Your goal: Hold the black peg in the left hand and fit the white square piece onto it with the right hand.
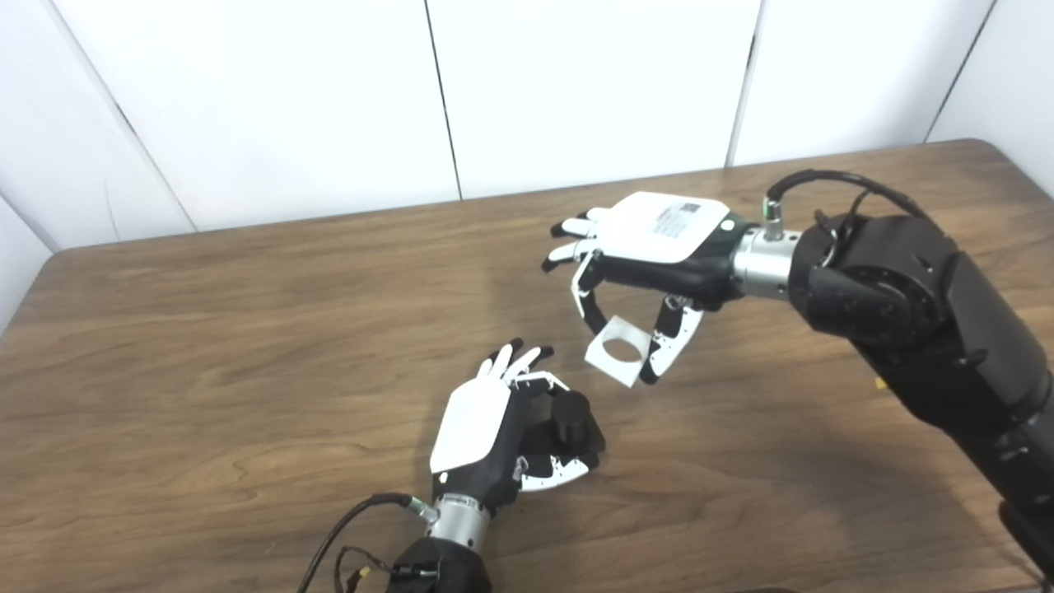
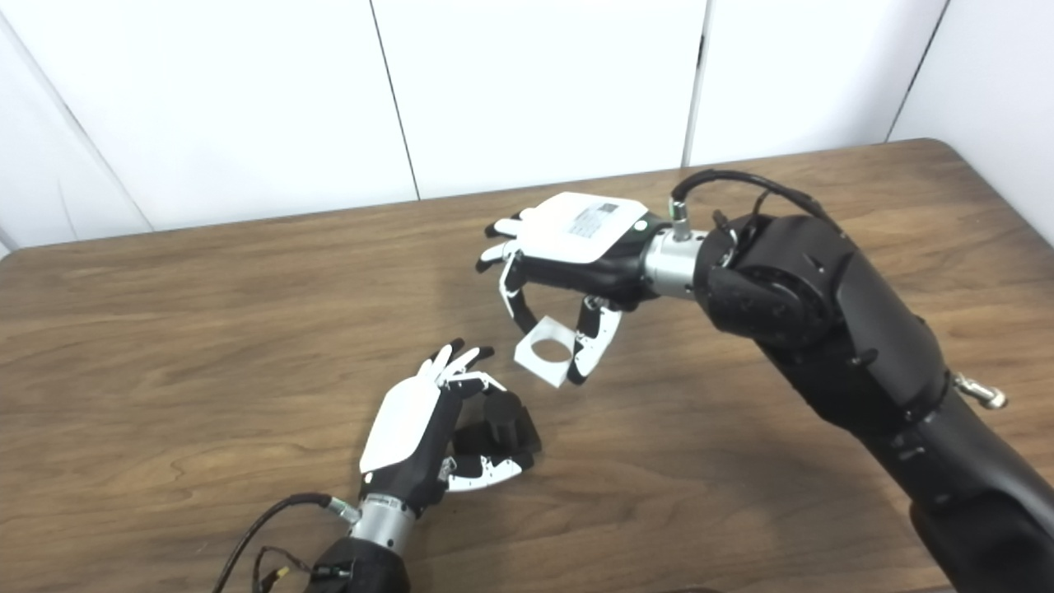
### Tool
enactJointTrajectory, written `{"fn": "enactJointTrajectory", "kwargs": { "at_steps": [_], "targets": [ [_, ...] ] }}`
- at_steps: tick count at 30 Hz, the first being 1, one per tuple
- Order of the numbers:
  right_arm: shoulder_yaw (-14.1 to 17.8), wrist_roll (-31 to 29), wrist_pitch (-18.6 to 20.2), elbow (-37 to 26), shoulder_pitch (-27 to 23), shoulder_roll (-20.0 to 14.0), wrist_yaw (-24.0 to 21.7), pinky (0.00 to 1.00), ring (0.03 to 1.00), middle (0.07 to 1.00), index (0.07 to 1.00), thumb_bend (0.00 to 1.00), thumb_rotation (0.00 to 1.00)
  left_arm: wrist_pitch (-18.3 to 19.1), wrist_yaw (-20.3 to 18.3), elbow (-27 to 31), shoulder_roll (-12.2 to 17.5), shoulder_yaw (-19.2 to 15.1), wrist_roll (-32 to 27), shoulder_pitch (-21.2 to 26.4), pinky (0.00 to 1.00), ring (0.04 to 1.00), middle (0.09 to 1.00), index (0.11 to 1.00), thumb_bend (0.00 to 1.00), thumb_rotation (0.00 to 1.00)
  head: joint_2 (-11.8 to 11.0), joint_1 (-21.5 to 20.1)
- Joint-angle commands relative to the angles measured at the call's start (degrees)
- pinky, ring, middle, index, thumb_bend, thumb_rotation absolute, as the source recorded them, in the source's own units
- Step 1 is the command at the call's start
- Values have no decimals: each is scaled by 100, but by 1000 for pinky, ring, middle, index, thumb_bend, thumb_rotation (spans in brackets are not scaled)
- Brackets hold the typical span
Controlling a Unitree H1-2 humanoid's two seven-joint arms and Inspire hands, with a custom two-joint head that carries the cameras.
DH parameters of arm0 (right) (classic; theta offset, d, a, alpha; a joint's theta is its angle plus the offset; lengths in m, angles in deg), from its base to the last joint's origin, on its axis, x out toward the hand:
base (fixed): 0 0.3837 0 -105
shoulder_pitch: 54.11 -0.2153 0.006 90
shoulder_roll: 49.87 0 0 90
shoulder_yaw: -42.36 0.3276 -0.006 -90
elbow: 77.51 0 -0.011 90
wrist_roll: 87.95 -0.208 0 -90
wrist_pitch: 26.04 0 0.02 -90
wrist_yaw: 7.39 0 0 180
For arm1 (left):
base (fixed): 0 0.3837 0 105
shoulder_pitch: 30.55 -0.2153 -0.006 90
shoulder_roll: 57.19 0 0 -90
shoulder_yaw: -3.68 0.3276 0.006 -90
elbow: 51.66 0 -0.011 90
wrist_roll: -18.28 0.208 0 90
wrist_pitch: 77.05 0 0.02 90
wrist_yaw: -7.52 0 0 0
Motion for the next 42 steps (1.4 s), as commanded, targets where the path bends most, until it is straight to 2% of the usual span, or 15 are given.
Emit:
{"fn": "enactJointTrajectory", "kwargs": {
  "at_steps": [1,15,23,42],
  "targets": [
    [35,-38,8,-150,-332,16,-33,1000,1000,912,488,525,148,211,-145,-122,35,36,128,-85,1000,1000,912,490,524,70,8,-1],
    [-339,167,-411,70,-355,262,-39,1000,1000,909,488,526,147,197,-103,-164,6,38,137,-76,1000,1000,912,490,524,70,15,-6],
    [-509,303,-432,98,-410,401,-157,1000,1000,916,489,526,148,203,-80,-178,-17,51,155,-66,1000,1000,911,490,524,70,12,3],
    [-605,359,-488,249,-409,563,-93,1000,1000,920,491,525,148,253,-34,-200,-92,53,150,-48,1000,1000,912,490,524,70,14,68]
  ]
}}
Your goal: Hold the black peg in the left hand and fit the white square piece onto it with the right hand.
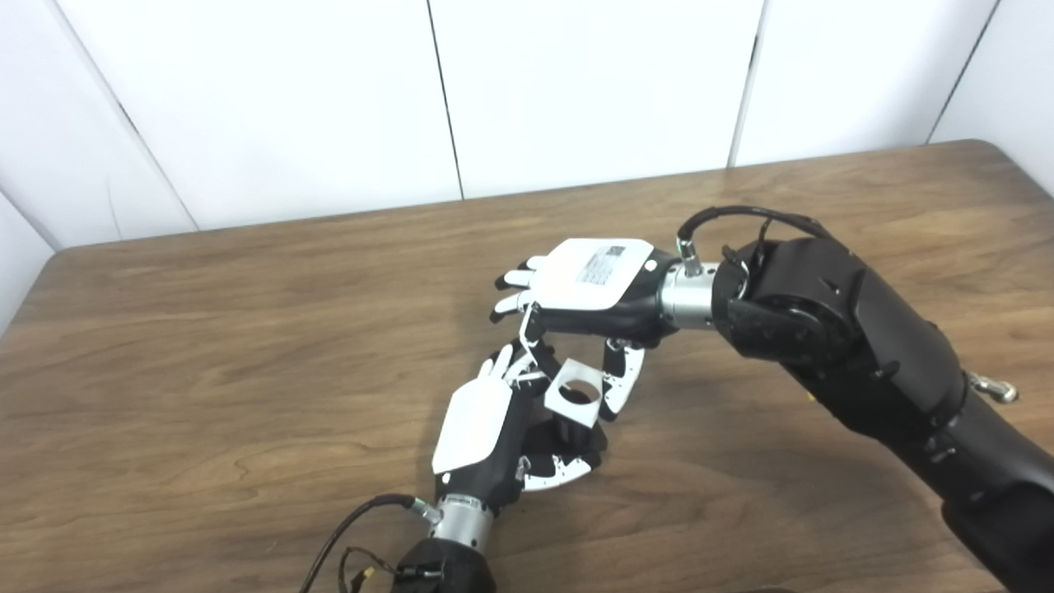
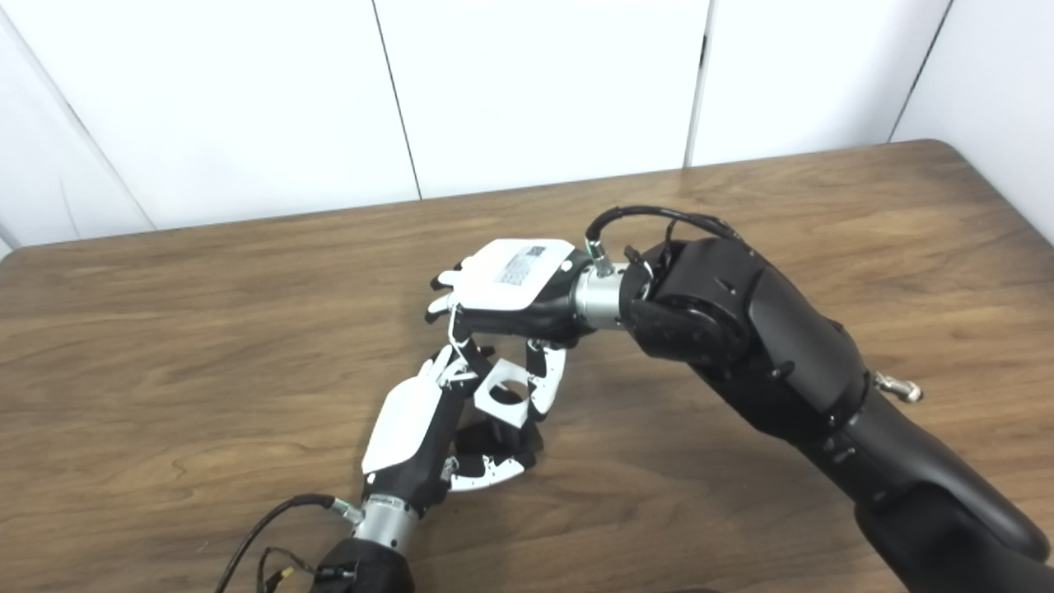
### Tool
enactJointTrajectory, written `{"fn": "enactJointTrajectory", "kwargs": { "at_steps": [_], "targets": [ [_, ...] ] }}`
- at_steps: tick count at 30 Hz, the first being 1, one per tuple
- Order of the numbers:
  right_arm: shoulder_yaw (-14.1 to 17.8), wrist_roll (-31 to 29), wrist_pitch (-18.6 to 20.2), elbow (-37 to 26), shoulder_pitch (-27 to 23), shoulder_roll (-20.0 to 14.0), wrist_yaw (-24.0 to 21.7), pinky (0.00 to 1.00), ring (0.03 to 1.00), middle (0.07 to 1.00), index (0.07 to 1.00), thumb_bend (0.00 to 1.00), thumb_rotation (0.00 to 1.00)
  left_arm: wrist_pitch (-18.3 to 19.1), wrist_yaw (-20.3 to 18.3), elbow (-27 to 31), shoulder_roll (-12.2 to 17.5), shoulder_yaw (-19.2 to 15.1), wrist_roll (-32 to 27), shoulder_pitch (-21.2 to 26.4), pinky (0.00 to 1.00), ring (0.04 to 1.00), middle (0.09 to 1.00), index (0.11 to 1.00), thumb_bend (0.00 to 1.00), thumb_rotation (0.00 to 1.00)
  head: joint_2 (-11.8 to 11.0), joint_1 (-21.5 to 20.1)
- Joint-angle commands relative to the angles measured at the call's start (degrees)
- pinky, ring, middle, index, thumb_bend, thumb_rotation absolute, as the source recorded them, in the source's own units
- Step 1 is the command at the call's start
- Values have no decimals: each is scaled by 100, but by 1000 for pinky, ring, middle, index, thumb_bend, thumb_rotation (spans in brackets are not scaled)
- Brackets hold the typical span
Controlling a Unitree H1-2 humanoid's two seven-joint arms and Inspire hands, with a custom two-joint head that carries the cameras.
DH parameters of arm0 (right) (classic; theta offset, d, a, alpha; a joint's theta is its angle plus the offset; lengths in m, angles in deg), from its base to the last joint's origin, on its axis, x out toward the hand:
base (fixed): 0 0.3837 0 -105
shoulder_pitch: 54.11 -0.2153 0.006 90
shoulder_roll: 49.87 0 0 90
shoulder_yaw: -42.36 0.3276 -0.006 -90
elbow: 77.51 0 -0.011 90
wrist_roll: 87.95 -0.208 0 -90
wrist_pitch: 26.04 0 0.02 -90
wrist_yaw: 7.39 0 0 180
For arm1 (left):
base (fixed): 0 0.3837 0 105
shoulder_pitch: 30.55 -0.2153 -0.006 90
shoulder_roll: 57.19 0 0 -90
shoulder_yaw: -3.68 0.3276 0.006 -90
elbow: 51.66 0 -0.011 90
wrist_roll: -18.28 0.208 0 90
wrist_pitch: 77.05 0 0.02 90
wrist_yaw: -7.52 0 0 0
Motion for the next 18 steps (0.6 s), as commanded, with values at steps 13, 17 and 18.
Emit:
{"fn": "enactJointTrajectory", "kwargs": {
  "at_steps": [13,17,18],
  "targets": [
    [31,-94,-296,2,-190,10,83,1000,1000,913,489,526,147,241,-38,-210,-53,47,128,-26,1000,1000,909,490,524,69,36,72],
    [17,-87,-357,38,-165,-8,86,1000,1000,914,489,525,148,273,-47,-198,-50,48,137,-20,1000,1000,910,490,524,70,47,115],
    [17,-91,-368,49,-158,-7,96,1000,1000,916,489,525,149,265,-40,-202,-47,44,121,-18,1000,1000,911,490,524,70,45,124]
  ]
}}
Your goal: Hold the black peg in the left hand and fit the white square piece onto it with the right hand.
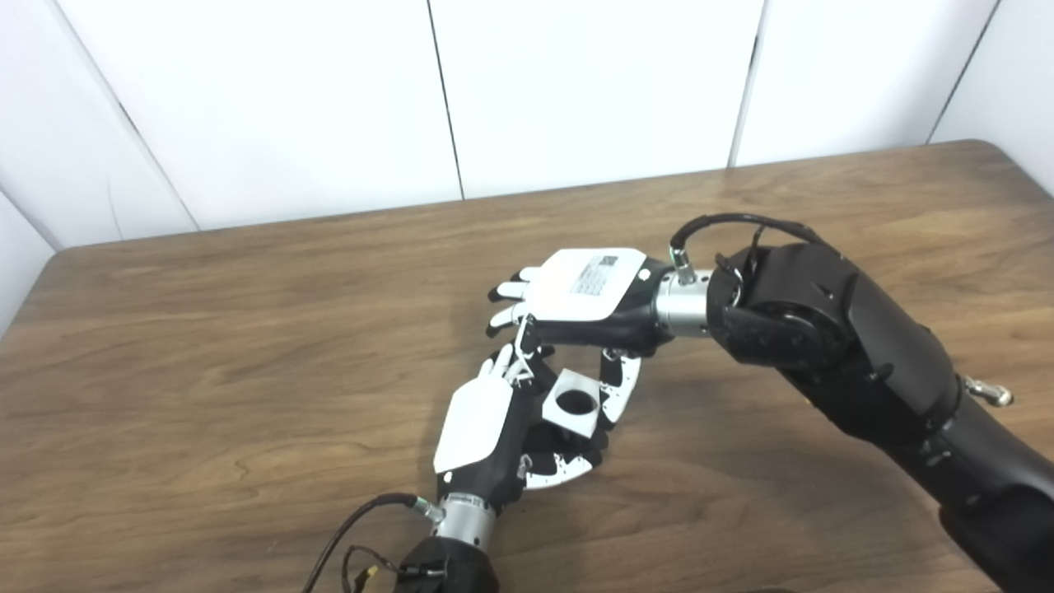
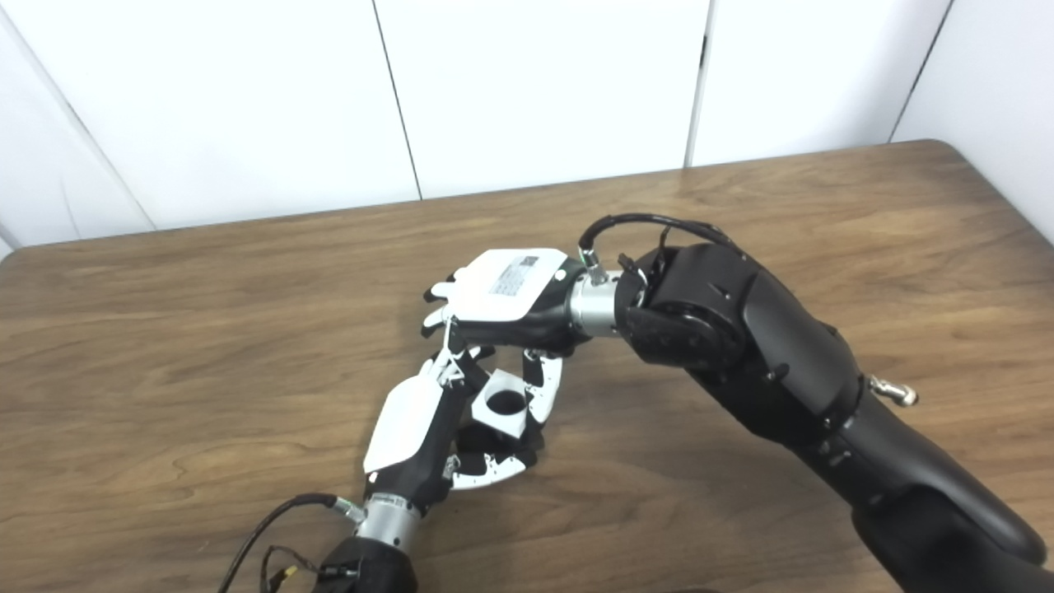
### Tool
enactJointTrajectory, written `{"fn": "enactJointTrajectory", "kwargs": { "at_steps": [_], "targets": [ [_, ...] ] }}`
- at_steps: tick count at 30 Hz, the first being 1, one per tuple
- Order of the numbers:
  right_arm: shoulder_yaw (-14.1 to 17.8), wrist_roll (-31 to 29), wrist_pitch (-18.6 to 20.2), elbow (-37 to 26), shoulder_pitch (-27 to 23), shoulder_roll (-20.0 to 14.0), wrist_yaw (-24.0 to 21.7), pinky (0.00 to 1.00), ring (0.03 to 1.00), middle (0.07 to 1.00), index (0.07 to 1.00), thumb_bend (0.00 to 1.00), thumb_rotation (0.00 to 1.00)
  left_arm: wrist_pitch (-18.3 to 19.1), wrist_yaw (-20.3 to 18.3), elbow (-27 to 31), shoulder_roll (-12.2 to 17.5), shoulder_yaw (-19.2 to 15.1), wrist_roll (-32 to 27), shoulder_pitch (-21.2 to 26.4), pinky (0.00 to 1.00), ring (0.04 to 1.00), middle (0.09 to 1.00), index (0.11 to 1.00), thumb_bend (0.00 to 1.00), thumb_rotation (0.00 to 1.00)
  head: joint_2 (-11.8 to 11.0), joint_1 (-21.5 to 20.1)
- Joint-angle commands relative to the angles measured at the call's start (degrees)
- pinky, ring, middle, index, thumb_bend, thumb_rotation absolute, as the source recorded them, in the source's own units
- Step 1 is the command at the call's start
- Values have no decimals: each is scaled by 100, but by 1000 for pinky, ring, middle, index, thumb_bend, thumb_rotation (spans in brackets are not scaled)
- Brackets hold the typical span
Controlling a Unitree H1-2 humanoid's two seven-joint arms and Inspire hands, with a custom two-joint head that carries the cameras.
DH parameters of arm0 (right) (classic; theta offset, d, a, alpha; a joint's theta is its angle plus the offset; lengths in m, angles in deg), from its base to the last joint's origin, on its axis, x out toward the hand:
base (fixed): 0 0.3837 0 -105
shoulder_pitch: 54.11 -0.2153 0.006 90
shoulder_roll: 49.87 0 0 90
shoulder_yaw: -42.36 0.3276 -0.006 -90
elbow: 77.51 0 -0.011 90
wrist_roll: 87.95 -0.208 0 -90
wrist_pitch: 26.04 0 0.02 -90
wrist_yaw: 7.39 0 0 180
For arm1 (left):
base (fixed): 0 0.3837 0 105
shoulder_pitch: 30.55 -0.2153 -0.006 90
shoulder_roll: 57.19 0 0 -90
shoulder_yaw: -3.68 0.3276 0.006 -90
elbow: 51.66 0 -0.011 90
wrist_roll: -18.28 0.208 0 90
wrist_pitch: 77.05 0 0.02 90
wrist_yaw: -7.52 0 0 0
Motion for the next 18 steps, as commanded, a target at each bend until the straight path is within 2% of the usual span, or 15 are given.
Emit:
{"fn": "enactJointTrajectory", "kwargs": {
  "at_steps": [1,18],
  "targets": [
    [70,-24,-168,-9,-183,-47,107,1000,1000,917,489,525,149,150,-71,-186,-5,28,99,-29,1000,1000,912,490,524,70,1,-8],
    [122,27,-314,154,-137,-67,203,1000,1000,918,490,525,150,210,-102,-120,-23,75,131,-16,1000,1000,916,490,524,70,-16,9]
  ]
}}
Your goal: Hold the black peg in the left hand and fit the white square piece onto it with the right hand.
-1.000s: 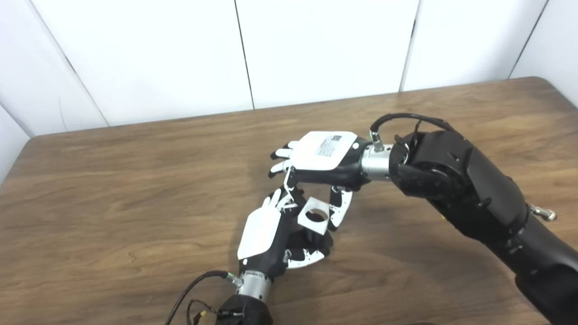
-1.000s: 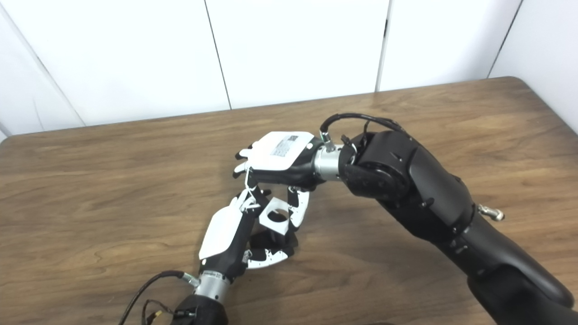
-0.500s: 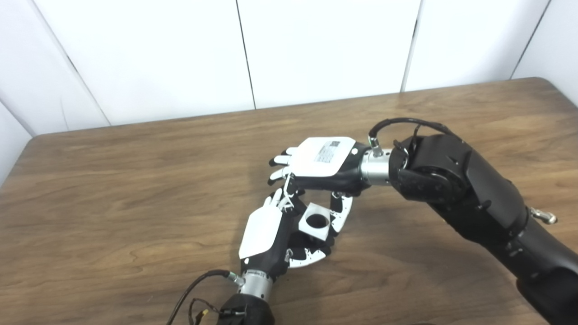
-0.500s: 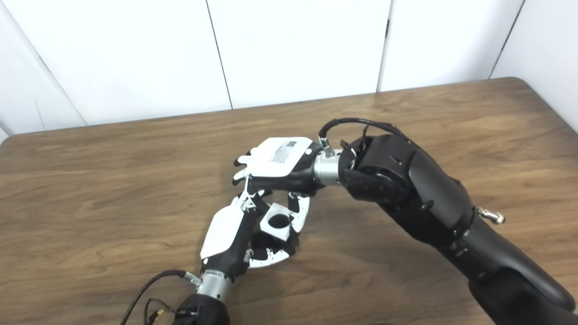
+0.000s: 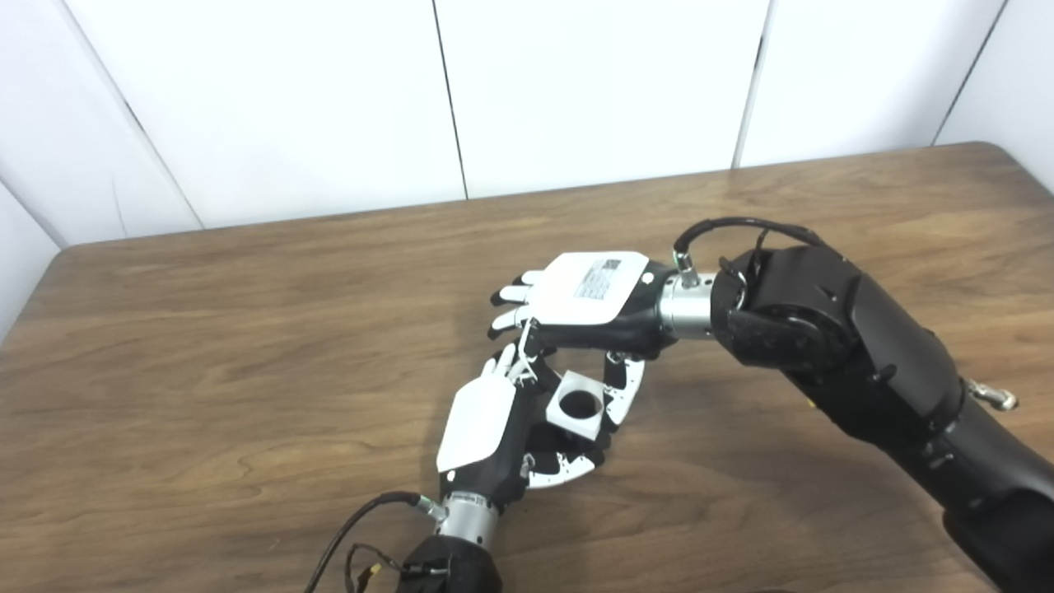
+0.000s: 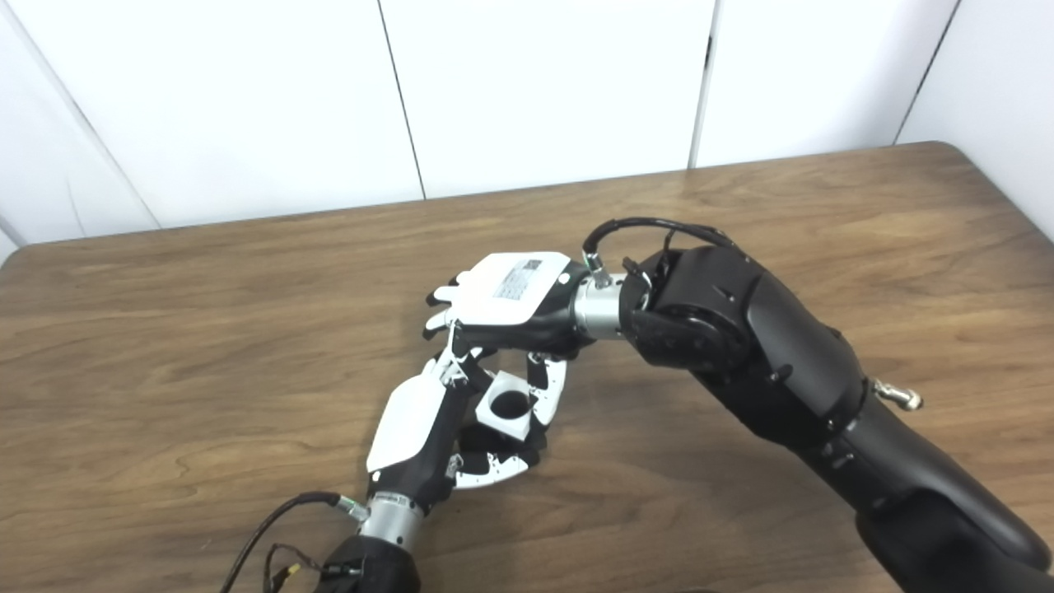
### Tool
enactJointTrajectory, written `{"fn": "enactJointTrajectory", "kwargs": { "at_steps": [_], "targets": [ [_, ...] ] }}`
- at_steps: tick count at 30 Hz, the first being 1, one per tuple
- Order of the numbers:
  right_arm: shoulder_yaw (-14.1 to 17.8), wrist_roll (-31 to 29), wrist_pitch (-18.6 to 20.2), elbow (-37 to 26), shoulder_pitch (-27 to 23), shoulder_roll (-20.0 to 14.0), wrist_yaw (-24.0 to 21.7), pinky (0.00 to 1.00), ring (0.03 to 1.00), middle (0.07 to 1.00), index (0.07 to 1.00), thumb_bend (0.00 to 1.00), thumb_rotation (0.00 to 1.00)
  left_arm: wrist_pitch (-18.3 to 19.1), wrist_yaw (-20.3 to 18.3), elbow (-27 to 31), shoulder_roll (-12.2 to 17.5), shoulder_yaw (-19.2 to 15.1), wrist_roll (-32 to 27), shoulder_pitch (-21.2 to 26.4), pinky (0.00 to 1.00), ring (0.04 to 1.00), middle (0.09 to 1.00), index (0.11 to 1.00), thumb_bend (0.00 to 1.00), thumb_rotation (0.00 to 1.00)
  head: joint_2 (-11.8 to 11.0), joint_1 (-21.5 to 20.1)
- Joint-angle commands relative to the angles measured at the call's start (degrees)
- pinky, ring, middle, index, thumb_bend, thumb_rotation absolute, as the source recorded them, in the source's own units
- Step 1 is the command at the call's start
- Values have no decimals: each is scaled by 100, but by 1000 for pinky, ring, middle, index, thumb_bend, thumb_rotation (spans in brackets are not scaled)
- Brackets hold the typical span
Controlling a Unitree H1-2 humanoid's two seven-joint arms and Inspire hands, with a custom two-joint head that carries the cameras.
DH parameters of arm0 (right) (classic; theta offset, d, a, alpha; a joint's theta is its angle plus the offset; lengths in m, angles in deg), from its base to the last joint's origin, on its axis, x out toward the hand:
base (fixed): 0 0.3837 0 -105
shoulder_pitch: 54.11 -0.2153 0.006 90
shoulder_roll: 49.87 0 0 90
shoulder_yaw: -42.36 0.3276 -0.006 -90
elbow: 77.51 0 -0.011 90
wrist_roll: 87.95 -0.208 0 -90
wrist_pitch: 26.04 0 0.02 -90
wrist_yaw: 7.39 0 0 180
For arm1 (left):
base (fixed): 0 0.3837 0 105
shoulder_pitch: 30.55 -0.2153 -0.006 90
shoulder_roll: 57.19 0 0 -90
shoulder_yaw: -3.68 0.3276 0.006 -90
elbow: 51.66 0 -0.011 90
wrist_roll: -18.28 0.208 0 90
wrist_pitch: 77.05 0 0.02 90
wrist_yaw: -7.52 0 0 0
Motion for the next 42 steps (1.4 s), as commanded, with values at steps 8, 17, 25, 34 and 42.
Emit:
{"fn": "enactJointTrajectory", "kwargs": {
  "at_steps": [8,17,25,34,42],
  "targets": [
    [117,-4,-72,147,-183,-45,172,1000,1000,920,491,525,148,175,-118,-99,-19,85,156,-37,1000,1000,912,490,524,70,3,6],
    [101,-13,-107,213,-164,-63,216,1000,1000,918,490,525,148,144,-46,-151,-51,82,128,-52,1000,1000,914,490,524,70,25,8],
    [64,43,-181,173,-108,-90,243,1000,1000,923,491,525,149,148,-20,-206,-53,83,163,-14,1000,1000,911,490,524,70,45,11],
    [-2,131,-237,90,-19,-92,177,1000,1000,925,491,525,150,160,-19,-212,-77,84,158,10,1000,1000,912,490,524,71,52,21],
    [30,218,-142,44,32,-119,93,1000,1000,932,589,800,242,164,-7,-222,-107,100,164,26,1000,1000,910,490,524,72,60,13]
  ]
}}
